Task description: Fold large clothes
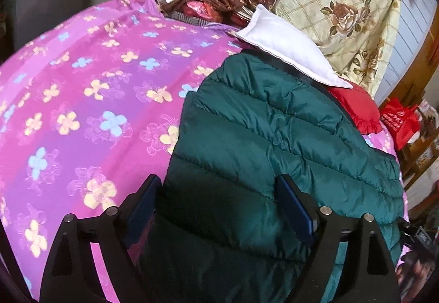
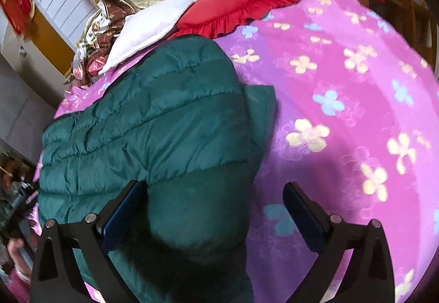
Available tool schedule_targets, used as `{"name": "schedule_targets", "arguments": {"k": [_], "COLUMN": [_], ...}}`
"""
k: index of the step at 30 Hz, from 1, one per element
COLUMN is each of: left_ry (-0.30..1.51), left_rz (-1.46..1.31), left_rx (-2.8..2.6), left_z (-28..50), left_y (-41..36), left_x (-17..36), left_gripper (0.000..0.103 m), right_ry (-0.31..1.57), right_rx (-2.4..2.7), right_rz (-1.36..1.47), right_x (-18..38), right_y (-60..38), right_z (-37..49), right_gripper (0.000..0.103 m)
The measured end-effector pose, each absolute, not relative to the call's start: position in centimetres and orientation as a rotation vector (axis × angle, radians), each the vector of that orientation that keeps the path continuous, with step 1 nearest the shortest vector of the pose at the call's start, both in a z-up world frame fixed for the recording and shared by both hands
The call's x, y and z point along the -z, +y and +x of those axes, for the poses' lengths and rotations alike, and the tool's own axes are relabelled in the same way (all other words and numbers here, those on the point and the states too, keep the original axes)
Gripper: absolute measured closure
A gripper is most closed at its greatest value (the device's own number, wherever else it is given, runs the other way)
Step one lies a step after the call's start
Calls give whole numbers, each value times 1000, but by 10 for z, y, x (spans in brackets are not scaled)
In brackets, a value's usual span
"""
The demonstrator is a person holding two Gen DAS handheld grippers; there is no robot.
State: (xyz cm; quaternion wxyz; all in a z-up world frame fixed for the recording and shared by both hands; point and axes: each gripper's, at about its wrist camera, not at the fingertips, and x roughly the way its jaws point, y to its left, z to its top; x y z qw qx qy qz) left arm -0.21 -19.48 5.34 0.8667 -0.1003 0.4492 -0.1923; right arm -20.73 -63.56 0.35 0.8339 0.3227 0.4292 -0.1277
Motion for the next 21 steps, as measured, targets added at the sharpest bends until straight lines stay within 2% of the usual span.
{"name": "schedule_targets", "arguments": {"k": [13,18,21], "left_ry": [1108,1084,1094], "left_rz": [-457,-445,-444], "left_rx": [550,552,557], "left_z": [28,26,26], "left_y": [-181,-187,-191], "left_x": [-17,-18,-18], "left_gripper": [18,18,21], "right_ry": [918,932,937], "right_rx": [104,82,78], "right_rz": [713,693,694], "right_x": [18,18,18], "right_y": [-644,-638,-638], "right_z": [-175,-165,-163], "right_gripper": [0,0,0]}}
